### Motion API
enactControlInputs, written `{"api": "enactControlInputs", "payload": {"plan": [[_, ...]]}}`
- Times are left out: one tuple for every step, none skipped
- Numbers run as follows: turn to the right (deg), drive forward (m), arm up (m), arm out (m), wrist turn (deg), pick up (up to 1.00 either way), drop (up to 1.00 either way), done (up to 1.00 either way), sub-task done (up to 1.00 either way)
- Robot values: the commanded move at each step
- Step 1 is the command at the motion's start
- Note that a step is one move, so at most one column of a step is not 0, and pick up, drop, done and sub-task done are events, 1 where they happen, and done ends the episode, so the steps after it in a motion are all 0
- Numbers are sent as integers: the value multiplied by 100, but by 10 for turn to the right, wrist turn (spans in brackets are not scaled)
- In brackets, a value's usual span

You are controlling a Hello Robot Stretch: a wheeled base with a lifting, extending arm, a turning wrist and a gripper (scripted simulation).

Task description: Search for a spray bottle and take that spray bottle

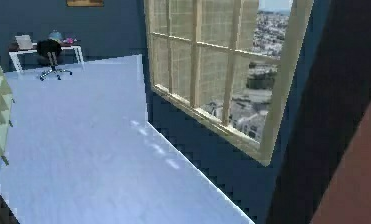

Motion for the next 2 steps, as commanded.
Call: {"api": "enactControlInputs", "payload": {"plan": [[-270, 0, 0, 0, 0, 0, 0, 0, 0], [0, 80, 0, 0, 0, 0, 0, 0, 0]]}}
